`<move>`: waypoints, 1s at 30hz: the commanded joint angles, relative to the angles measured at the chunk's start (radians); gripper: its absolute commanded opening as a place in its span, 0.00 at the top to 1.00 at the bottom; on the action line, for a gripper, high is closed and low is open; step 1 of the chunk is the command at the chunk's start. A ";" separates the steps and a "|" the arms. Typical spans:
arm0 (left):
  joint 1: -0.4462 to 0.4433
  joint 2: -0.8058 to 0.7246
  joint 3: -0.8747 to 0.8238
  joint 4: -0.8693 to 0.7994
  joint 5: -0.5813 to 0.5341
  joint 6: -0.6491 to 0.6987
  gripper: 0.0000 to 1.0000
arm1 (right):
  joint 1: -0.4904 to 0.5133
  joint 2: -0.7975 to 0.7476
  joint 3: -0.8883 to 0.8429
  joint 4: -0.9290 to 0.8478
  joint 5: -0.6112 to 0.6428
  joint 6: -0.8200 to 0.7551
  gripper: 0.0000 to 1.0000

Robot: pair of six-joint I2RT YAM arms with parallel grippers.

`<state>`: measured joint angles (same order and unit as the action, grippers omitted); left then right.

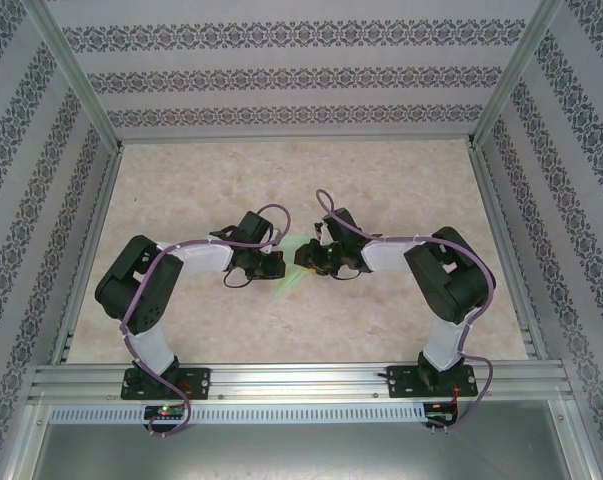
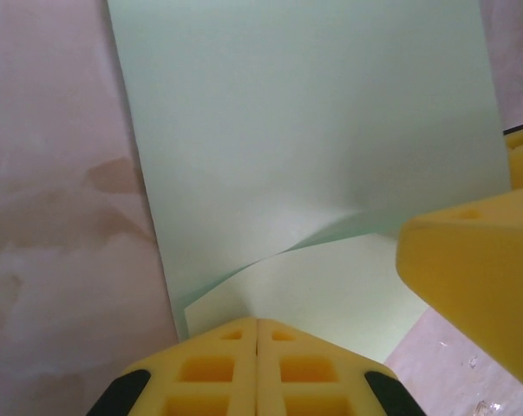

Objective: Fold a paper plane with a square sheet of paper (pick it up from the middle)
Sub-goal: Fourth fold the wing at the center of the table.

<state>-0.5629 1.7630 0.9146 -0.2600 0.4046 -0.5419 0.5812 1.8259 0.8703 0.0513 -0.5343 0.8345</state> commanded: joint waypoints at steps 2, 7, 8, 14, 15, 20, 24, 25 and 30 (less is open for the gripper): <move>0.015 -0.028 0.004 -0.010 -0.007 0.020 0.91 | 0.010 0.019 0.028 -0.030 -0.021 -0.050 0.69; 0.015 -0.044 0.003 -0.009 -0.001 0.018 0.89 | 0.010 0.033 0.042 -0.050 -0.025 -0.063 0.78; 0.015 -0.050 0.000 -0.007 0.002 0.018 0.88 | 0.012 0.032 0.044 -0.046 -0.025 -0.060 0.80; 0.008 -0.139 -0.046 0.006 0.001 0.031 0.74 | 0.015 0.013 0.041 -0.027 -0.020 -0.019 0.88; 0.000 -0.157 -0.056 -0.002 -0.005 0.040 0.71 | 0.017 0.012 0.041 -0.027 -0.020 -0.011 0.91; -0.096 -0.243 -0.094 -0.061 -0.147 0.081 0.62 | 0.024 0.000 0.050 -0.037 -0.012 0.020 0.93; -0.180 -0.289 -0.139 -0.085 -0.281 0.085 0.58 | 0.029 -0.018 0.049 -0.040 0.002 0.046 0.93; -0.195 -0.297 -0.146 -0.080 -0.294 0.083 0.58 | 0.030 -0.022 0.049 -0.044 0.006 0.053 0.93; -0.266 -0.298 -0.146 -0.091 -0.399 0.089 0.57 | 0.034 -0.041 0.058 -0.077 0.020 0.058 0.92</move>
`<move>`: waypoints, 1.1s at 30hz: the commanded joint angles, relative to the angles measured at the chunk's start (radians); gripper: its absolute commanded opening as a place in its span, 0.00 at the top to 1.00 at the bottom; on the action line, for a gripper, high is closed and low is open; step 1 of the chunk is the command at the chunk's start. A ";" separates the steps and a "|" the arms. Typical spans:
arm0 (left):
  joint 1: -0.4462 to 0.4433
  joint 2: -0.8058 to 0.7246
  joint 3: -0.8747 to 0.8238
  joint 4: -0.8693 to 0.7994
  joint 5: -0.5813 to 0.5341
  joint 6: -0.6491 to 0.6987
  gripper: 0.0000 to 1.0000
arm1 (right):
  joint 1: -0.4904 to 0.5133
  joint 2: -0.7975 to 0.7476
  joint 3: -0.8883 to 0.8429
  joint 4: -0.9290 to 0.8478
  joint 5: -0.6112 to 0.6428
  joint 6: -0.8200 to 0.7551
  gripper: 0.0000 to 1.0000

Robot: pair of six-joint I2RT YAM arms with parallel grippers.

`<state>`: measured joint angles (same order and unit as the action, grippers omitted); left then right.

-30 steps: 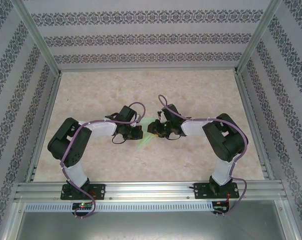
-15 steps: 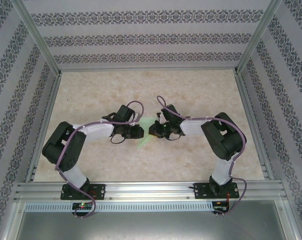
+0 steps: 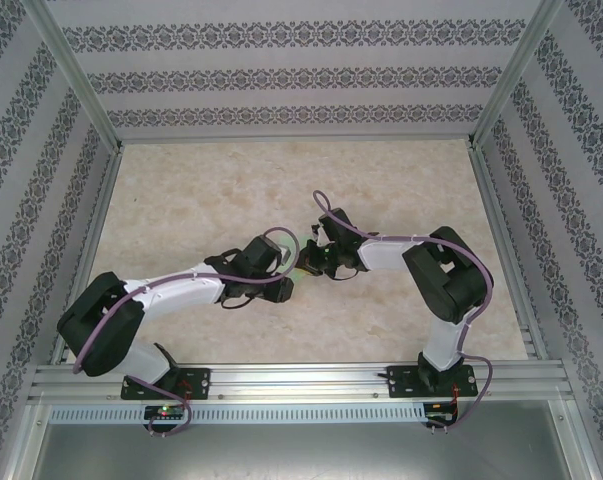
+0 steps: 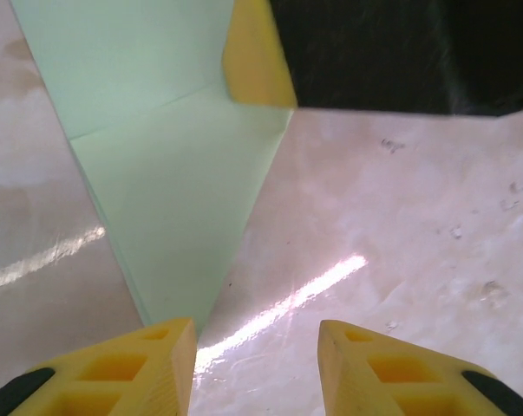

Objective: Fold a paper plane with a square sheet of paper (pick it up from the middle)
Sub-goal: Fourth fold the wing at the center of the table.

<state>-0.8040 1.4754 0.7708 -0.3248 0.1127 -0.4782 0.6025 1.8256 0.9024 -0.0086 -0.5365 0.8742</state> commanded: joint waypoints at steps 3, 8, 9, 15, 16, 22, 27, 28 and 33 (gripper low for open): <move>-0.049 0.026 0.011 -0.025 -0.146 0.035 0.57 | 0.012 -0.048 0.030 -0.030 0.026 0.017 0.92; -0.085 0.064 0.039 -0.002 -0.202 0.035 0.57 | 0.015 -0.049 0.032 -0.037 0.027 0.020 0.92; -0.088 0.073 0.050 -0.006 -0.221 0.034 0.57 | 0.015 -0.050 0.031 -0.037 0.027 0.021 0.92; -0.101 0.102 0.065 -0.003 -0.290 0.034 0.59 | 0.017 -0.045 0.037 -0.045 0.029 0.021 0.92; -0.101 0.103 0.065 0.000 -0.289 0.037 0.59 | 0.016 -0.043 0.039 -0.044 0.027 0.021 0.92; -0.117 0.107 0.070 -0.002 -0.304 0.039 0.63 | 0.016 -0.037 0.045 -0.049 0.029 0.023 0.92; -0.134 0.116 0.066 -0.010 -0.314 0.039 0.67 | 0.016 -0.029 0.053 -0.050 0.026 0.027 0.91; -0.136 0.117 0.065 -0.010 -0.314 0.039 0.67 | 0.016 -0.028 0.054 -0.048 0.026 0.030 0.91; -0.152 0.131 0.066 -0.012 -0.337 0.043 0.67 | 0.017 -0.025 0.063 -0.053 0.020 0.030 0.91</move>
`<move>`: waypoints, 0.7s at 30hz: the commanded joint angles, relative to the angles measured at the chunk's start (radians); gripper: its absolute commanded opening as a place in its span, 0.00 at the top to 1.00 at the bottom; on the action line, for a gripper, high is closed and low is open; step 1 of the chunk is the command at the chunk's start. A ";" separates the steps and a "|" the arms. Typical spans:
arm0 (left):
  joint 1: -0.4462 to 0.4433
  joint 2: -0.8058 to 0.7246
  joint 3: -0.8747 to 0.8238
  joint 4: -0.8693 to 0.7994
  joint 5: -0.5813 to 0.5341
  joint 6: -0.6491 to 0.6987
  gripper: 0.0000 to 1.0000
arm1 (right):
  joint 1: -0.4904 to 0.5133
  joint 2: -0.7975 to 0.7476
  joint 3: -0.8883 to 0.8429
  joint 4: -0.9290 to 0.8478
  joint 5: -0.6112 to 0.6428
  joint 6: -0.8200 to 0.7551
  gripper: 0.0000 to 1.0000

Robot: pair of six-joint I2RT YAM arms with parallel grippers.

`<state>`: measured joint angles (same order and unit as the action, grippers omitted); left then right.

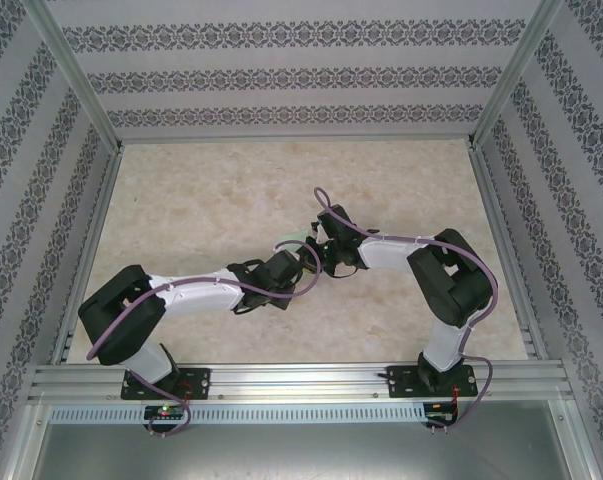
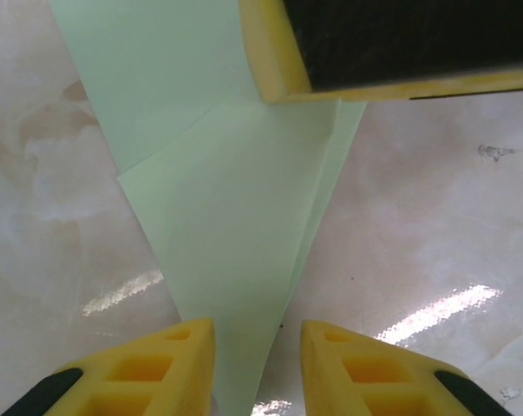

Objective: Fold a paper plane with a square sheet of paper (pick it up from the middle)
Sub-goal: Fourth fold the wing at the center of the table.

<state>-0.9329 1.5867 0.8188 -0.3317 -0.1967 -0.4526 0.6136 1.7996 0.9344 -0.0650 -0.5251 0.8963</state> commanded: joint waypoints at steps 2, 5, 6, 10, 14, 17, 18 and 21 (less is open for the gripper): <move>-0.030 0.031 0.023 -0.010 -0.041 0.019 0.69 | 0.006 0.001 0.032 -0.001 0.008 0.007 0.91; -0.036 0.046 0.029 -0.015 -0.062 0.013 0.72 | 0.006 0.000 0.032 -0.006 0.011 0.004 0.91; -0.037 0.050 0.029 -0.014 -0.067 0.012 0.73 | 0.005 0.000 0.033 -0.007 0.011 0.003 0.91; -0.044 0.051 0.030 -0.011 -0.077 0.011 0.78 | 0.006 0.000 0.030 -0.006 0.013 0.004 0.91; -0.049 0.047 0.028 -0.015 -0.086 0.007 0.79 | 0.006 0.001 0.031 -0.012 0.016 0.003 0.91; -0.050 0.044 0.031 -0.020 -0.089 0.008 0.80 | 0.006 0.002 0.031 -0.015 0.017 0.001 0.91; -0.050 0.044 0.031 -0.022 -0.094 0.007 0.81 | 0.006 0.001 0.031 -0.017 0.017 0.001 0.91; -0.050 0.044 0.032 -0.028 -0.108 0.003 0.86 | 0.005 0.001 0.032 -0.019 0.017 -0.002 0.91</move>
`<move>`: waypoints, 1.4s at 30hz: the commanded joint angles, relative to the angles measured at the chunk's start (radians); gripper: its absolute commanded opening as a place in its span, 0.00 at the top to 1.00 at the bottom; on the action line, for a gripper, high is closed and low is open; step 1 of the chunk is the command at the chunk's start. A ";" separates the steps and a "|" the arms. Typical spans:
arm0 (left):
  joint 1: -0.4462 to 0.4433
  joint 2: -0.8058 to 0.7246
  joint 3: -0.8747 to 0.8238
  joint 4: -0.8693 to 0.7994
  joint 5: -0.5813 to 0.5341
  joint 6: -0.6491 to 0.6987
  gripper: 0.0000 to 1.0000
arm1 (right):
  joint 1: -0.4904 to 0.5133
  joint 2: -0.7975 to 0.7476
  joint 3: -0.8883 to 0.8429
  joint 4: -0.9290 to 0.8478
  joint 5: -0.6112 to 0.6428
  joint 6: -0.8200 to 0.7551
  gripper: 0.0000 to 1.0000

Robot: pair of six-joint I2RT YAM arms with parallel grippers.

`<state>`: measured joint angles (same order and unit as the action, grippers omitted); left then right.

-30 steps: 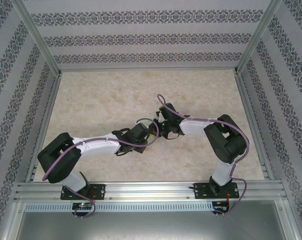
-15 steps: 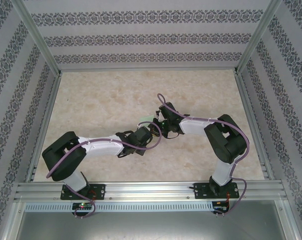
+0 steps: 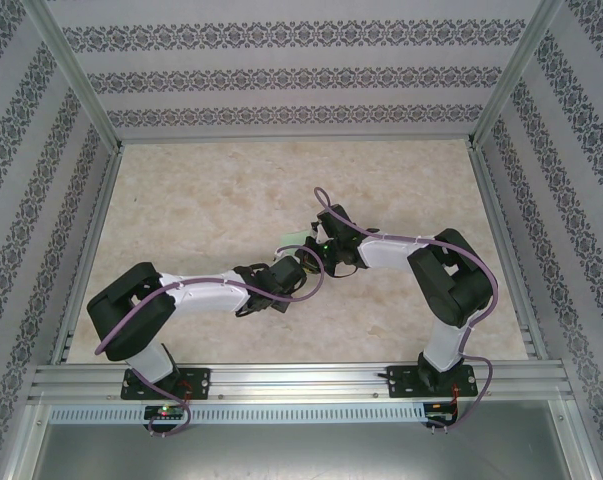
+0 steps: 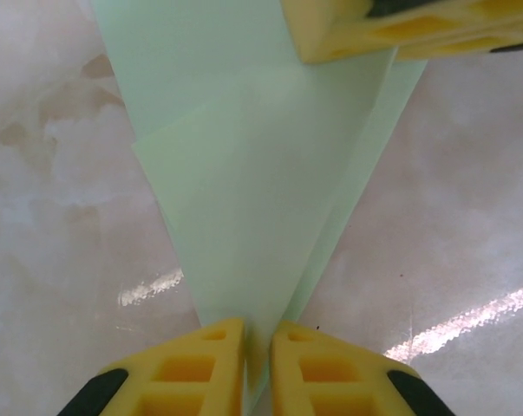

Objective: Fold a paper plane with a square sheet of paper (pick it up from the middle)
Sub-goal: Fourth fold the wing at the center of the table.

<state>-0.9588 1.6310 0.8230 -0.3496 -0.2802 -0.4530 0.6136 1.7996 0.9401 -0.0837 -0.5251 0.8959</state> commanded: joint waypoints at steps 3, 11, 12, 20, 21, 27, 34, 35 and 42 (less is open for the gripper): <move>-0.024 0.001 0.028 -0.011 -0.025 0.001 0.90 | 0.007 0.003 0.029 0.000 0.017 -0.002 0.91; -0.014 -0.015 -0.003 0.026 0.000 -0.032 0.99 | -0.001 -0.018 0.023 -0.005 0.017 -0.009 0.81; -0.009 -0.019 -0.011 0.040 0.016 -0.043 1.00 | -0.006 -0.030 0.019 -0.005 0.017 -0.009 0.79; 0.109 -0.128 -0.133 0.236 0.293 -0.082 1.00 | -0.078 -0.249 -0.083 -0.024 0.060 -0.058 0.57; 0.130 -0.138 -0.149 0.257 0.332 -0.086 1.00 | -0.088 -0.275 -0.100 -0.024 0.065 -0.063 0.57; 0.211 -0.117 -0.174 0.315 0.503 -0.077 1.00 | -0.124 -0.347 -0.148 -0.015 0.036 -0.098 0.53; 0.257 -0.073 -0.198 0.375 0.600 -0.132 1.00 | -0.082 -0.276 -0.119 0.017 -0.017 -0.107 0.65; 0.264 -0.077 -0.206 0.384 0.603 -0.141 1.00 | -0.073 -0.261 -0.113 0.025 -0.021 -0.103 0.67; 0.290 -0.101 -0.270 0.421 0.599 -0.189 1.00 | -0.017 -0.128 -0.037 0.040 -0.040 -0.099 0.75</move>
<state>-0.6807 1.5482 0.5823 0.0315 0.3050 -0.6044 0.5816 1.6379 0.8581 -0.0853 -0.5400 0.8093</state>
